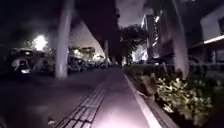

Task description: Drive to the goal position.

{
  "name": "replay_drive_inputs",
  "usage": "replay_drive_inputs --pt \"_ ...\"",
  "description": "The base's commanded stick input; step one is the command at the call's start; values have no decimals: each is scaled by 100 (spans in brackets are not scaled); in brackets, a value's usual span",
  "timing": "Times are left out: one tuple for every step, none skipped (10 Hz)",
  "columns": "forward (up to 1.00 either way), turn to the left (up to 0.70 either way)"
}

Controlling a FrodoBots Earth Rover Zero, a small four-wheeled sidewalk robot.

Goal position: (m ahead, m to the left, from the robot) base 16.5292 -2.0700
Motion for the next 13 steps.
replay_drive_inputs --pt "45 0" --pt "45 0" --pt "45 0" --pt "45 0" --pt "45 0" --pt "45 0" --pt "45 0" --pt "45 0" --pt "45 0" --pt "45 0" --pt "45 0" --pt "45 0" --pt "45 0"
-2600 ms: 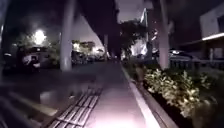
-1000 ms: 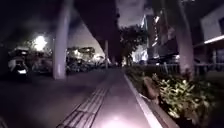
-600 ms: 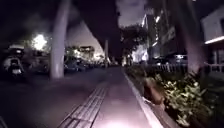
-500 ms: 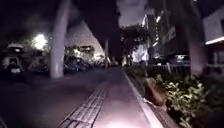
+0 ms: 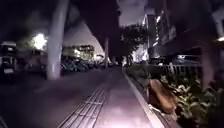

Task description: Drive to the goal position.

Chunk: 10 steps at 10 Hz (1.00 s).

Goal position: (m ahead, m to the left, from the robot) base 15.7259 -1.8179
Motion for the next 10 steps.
replay_drive_inputs --pt "45 0" --pt "45 0" --pt "45 0" --pt "45 0" --pt "45 0" --pt "45 0" --pt "45 0" --pt "45 0" --pt "45 0" --pt "45 0"
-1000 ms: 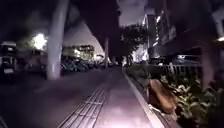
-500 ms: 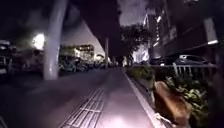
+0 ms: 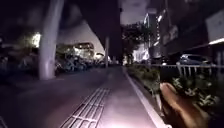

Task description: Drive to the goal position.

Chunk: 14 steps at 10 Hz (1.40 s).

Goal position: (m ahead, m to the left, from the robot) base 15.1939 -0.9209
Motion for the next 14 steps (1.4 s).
replay_drive_inputs --pt "45 0" --pt "45 0" --pt "45 0" --pt "45 0" --pt "45 0" --pt "45 0" --pt "45 0" --pt "45 0" --pt "45 0" --pt "45 0" --pt "45 0" --pt "45 0" --pt "45 0" --pt "45 0"
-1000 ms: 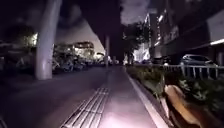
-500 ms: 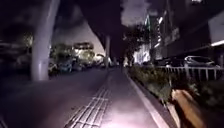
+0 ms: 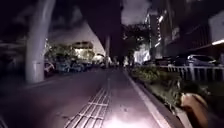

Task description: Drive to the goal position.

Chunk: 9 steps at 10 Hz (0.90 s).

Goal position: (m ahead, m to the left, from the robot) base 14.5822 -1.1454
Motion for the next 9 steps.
replay_drive_inputs --pt "45 0" --pt "45 0" --pt "45 0" --pt "45 0" --pt "45 0" --pt "45 0" --pt "45 0" --pt "45 0" --pt "45 0"
